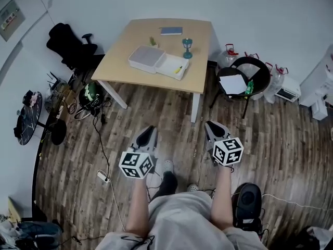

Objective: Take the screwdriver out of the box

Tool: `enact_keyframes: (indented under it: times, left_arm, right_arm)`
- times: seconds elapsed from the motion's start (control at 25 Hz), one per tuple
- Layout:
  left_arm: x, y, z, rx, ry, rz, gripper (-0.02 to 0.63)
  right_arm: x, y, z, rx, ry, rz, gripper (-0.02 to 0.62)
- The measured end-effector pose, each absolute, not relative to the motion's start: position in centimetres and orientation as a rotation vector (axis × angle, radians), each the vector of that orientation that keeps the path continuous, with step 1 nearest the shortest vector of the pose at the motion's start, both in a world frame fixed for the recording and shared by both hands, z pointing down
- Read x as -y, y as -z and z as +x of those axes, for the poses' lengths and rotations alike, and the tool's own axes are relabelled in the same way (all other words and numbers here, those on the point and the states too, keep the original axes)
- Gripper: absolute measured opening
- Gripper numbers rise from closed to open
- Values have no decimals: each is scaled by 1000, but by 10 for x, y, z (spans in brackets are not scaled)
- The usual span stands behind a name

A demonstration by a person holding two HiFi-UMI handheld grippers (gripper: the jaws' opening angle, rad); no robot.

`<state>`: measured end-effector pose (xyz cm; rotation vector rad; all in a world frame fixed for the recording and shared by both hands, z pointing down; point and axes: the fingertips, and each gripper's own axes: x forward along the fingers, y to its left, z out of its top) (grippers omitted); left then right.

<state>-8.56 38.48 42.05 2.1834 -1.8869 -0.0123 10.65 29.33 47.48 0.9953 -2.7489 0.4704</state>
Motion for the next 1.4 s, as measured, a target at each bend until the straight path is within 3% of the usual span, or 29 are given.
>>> enact_keyframes:
  times: [0.32,0.72,1.4]
  left_arm:
    - [-318,-431,-116,1802,-5,2220,71]
    - [-238,-450,-157,1687,-21,2278,71]
    - [-194,-469,-226,1665,-47,2284,71]
  right_arm:
    - [-254,-474,84,2715,-520,1048,89]
    - [-203,-479,67,2620,-538,1219,89]
    - [-160,-487,53,2601,-632,1403,106]
